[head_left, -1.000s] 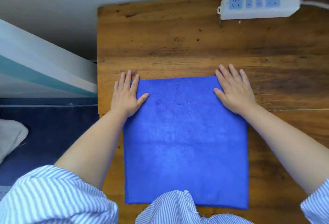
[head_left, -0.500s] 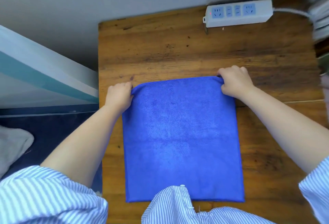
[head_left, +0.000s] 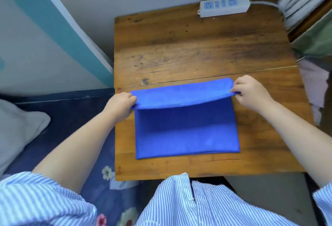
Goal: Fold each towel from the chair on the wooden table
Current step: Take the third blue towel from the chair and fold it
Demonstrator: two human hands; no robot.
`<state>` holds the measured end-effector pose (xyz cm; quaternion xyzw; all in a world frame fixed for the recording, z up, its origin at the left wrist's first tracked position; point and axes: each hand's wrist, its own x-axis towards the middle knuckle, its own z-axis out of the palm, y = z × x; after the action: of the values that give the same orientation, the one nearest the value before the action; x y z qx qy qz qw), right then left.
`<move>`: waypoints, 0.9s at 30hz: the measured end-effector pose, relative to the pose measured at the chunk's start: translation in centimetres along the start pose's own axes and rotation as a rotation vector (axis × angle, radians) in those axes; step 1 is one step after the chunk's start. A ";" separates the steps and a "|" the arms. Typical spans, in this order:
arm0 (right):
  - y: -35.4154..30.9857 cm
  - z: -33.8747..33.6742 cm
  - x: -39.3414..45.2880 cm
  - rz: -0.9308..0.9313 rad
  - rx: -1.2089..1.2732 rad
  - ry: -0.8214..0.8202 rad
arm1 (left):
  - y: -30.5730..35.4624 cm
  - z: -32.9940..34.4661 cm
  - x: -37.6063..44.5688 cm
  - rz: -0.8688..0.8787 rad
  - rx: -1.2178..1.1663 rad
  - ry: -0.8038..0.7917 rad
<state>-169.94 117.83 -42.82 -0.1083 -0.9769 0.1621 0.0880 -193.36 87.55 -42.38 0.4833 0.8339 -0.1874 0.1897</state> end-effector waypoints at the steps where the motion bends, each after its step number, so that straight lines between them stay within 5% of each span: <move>1: -0.2 0.0 -0.8 0.027 0.004 0.001 | 0.3 0.2 -0.6 0.012 0.026 -0.003; 12: -5.7 1.1 -10.7 -0.016 -0.175 -0.098 | 4.5 6.7 -8.7 0.126 0.118 -0.017; 27: -5.6 4.8 -14.7 0.075 -0.303 -0.120 | 7.4 10.6 -9.7 0.129 0.106 -0.092</move>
<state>-157.87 107.65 -47.45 -0.1468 -0.9889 0.0222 0.0062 -180.99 78.56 -47.63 0.5363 0.7803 -0.2404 0.2137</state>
